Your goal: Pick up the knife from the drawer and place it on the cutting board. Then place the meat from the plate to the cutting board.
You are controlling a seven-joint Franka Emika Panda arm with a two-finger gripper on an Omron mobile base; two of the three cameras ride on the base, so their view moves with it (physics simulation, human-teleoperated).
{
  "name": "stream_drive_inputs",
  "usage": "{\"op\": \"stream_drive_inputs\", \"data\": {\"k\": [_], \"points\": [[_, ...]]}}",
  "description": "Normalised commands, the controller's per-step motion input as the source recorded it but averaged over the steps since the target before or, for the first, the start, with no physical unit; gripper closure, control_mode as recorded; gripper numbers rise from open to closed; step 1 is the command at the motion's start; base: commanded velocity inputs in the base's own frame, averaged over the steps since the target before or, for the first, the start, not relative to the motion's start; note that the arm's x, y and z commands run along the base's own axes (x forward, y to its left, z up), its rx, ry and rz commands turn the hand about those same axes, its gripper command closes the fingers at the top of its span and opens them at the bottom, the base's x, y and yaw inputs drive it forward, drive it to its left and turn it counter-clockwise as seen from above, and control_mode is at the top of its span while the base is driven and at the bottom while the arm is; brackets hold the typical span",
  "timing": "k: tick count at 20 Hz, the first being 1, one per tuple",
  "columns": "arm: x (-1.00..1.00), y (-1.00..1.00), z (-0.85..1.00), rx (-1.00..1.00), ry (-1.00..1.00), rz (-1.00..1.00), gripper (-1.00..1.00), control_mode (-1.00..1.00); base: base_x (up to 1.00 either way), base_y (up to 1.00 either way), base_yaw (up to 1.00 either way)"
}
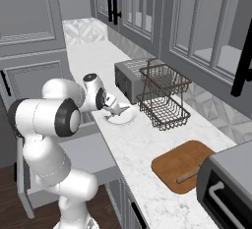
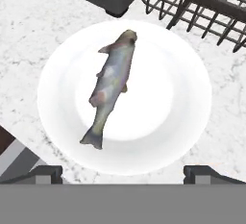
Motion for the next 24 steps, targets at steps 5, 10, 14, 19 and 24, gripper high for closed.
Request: {"op": "stream_drive_inputs", "data": {"k": [5,10,14,19,24], "points": [[0.3,0.0,-0.32,0.02,0.0,0.0,-1.0,-1.0,0.0,0.0,0.0],[0.38,0.0,-0.23,0.05,0.01,0.0,-1.0,-1.0,0.0,0.0,0.0],[0.39,0.0,-0.16,0.04,0.02,0.0,-1.0,-1.0,0.0,0.0,0.0],[0.37,0.0,-0.25,0.04,0.05,0.0,-1.0,-1.0,0.0,0.0,0.0],[0.27,0.0,-0.35,0.04,0.05,0.0,-1.0,-1.0,0.0,0.0,0.0]]}}
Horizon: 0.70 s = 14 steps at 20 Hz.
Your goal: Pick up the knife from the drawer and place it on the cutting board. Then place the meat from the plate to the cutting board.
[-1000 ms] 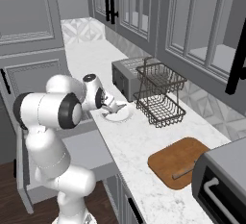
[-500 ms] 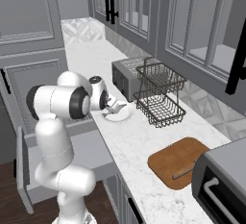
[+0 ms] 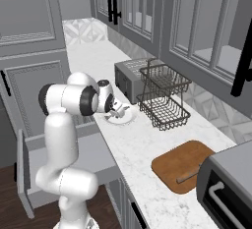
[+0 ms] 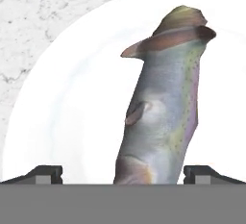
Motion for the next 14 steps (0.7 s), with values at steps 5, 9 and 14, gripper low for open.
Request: {"op": "stream_drive_inputs", "data": {"k": [5,9,14], "points": [[0.27,0.0,-0.36,0.02,0.04,0.0,-1.0,-1.0,0.0,0.0,0.0],[0.09,0.03,-0.44,0.04,0.06,0.0,1.0,-1.0,0.0,0.0,0.0],[-0.03,0.0,-0.37,0.03,0.02,0.0,1.0,-1.0,0.0,0.0,0.0]]}}
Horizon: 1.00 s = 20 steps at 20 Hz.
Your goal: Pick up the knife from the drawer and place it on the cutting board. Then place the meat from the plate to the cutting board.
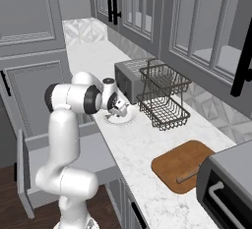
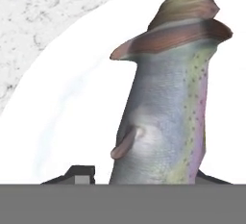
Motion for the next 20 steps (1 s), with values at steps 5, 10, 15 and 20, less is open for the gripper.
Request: {"op": "stream_drive_inputs", "data": {"k": [5,10,15,20], "points": [[-0.32,0.0,-0.21,0.0,0.0,0.0,1.0,-1.0,0.0,0.0,0.0],[-0.68,0.0,0.26,0.0,-0.03,0.0,1.0,-1.0,0.0,0.0,0.0],[-0.98,-0.01,0.58,0.0,-0.07,0.0,1.0,-1.0,0.0,0.0,0.0],[-0.89,-0.18,0.38,0.0,-0.01,0.0,1.0,-1.0,0.0,0.0,0.0]]}}
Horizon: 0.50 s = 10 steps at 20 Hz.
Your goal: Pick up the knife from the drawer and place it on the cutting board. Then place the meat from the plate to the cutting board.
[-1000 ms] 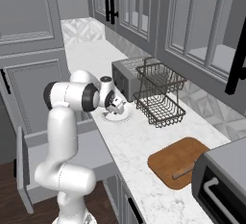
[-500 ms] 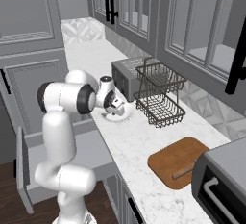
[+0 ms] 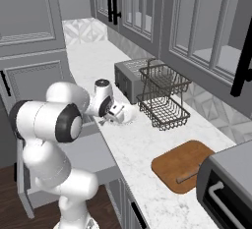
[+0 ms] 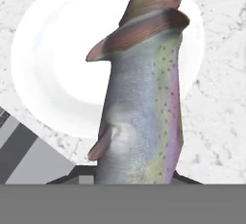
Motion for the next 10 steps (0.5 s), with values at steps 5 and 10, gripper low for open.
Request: {"op": "stream_drive_inputs", "data": {"k": [5,10], "points": [[-0.84,-0.34,0.52,0.0,0.0,0.0,1.0,-1.0,0.0,0.0,0.0],[-0.59,-0.42,0.68,0.0,0.01,0.0,1.0,-1.0,0.0,0.0,0.0]]}}
